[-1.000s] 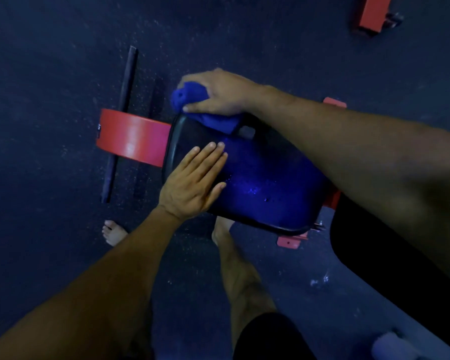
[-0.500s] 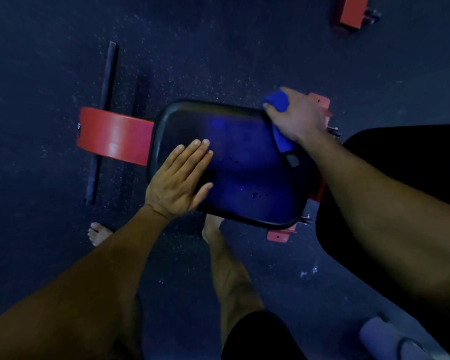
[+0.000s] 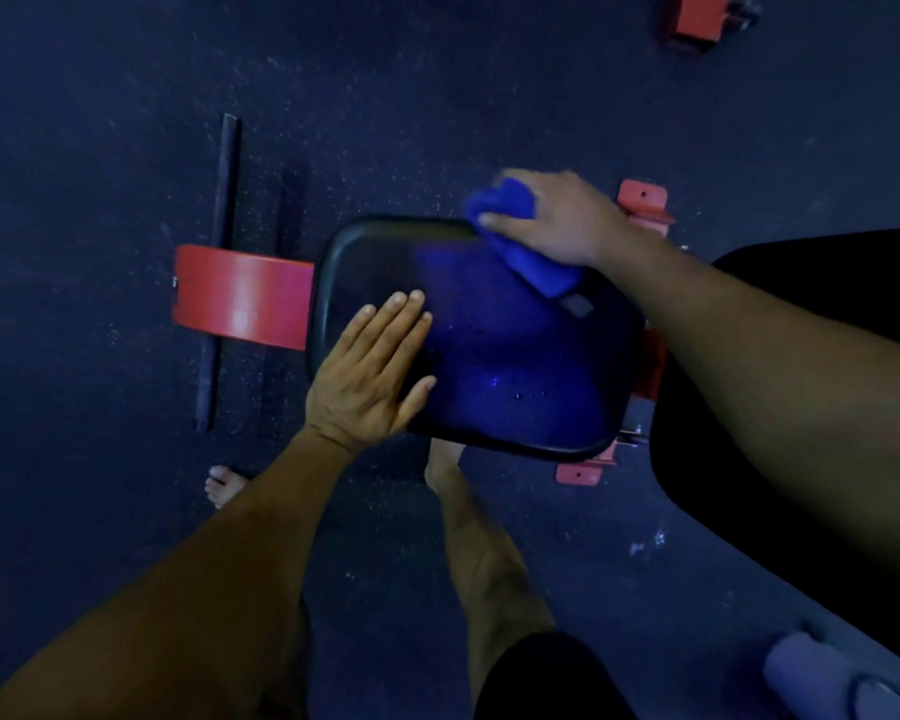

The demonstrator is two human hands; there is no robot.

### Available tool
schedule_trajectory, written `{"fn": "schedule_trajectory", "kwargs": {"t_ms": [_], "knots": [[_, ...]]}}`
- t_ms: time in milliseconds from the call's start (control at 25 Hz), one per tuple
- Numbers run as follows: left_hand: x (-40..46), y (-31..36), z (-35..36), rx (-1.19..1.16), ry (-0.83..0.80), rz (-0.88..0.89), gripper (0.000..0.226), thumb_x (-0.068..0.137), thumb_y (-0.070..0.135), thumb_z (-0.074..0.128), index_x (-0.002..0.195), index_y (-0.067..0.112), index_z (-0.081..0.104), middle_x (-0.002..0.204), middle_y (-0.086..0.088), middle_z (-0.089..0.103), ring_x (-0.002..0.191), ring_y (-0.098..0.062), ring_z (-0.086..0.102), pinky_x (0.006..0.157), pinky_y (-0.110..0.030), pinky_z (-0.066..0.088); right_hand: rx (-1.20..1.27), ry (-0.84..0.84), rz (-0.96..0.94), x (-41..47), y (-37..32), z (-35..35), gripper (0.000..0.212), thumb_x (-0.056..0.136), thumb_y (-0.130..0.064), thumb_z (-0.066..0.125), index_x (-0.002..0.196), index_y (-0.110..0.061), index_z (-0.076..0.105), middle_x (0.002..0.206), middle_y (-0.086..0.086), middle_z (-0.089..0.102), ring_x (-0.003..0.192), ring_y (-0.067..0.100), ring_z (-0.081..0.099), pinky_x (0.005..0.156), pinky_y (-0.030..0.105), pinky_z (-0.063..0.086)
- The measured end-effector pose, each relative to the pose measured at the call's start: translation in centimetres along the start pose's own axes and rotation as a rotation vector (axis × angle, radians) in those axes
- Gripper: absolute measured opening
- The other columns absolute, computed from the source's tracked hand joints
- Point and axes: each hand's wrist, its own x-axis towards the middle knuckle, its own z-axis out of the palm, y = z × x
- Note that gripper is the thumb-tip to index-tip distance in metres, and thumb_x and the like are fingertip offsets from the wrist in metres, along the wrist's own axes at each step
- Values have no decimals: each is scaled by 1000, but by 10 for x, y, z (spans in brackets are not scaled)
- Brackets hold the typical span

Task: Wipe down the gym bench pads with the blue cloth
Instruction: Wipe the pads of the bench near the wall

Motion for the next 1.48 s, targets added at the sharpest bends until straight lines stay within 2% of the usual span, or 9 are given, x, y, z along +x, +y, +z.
{"fn": "schedule_trajectory", "kwargs": {"t_ms": [120,240,480,600,720,960,1200,1360,1480], "knots": [[3,0,-2,-2,1,-3,62,106,41,42,149,-3,47,158,-21,40,149,-33,36,124,-48,28,84,229,224,-45,36,9,43,96,-52,53,117,-15,57,117,16,66,108,37,59,89,40,44],[-1,0,-2,6,14,12,61,106,41,43,149,-2,47,158,-21,41,149,-33,37,124,-49,29,36,394,394,-42,14,23,43,95,-55,50,121,-21,57,123,7,64,113,35,58,90,45,48],[8,5,-19,-35,-113,-30,60,104,42,43,143,-3,54,153,-21,48,146,-35,41,123,-50,27,-22,163,-132,5,-116,30,47,94,-47,55,134,-23,50,131,2,58,121,28,54,96,38,44],[16,-4,-41,-106,-266,37,64,104,45,38,145,-1,52,158,-19,43,148,-35,38,123,-49,25,73,408,23,-32,-98,13,51,90,-29,63,139,-20,50,134,3,56,120,28,55,99,35,42],[44,-31,-46,-32,-246,151,63,104,44,39,146,-1,51,159,-18,42,147,-35,39,123,-52,23,199,781,274,-112,-31,36,54,85,-21,65,137,-13,54,138,10,55,123,34,53,106,41,41],[63,-58,-16,78,-231,273,68,106,47,31,160,6,28,169,-13,22,157,-27,18,128,-52,10,-26,517,491,-167,-20,151,67,92,-50,55,153,-35,32,166,-3,14,153,28,11,117,60,16],[64,-61,-14,93,-231,301,71,104,50,29,161,7,27,168,-16,24,157,-28,18,127,-53,11,-109,495,382,-156,-44,151,75,82,-48,54,152,-34,32,165,1,17,152,30,14,116,65,11],[63,-61,-14,120,-240,309,73,103,51,28,159,5,30,167,-18,25,157,-29,19,127,-53,10,-27,631,529,-58,-8,82,60,86,-51,53,143,-36,48,156,-2,39,145,27,35,114,62,21],[65,-59,-14,130,-251,309,73,103,51,27,159,5,31,166,-19,26,155,-30,21,126,-53,11,-27,665,608,-89,-7,104,66,85,-49,57,147,-36,42,160,-1,31,148,27,28,115,61,21]]}}
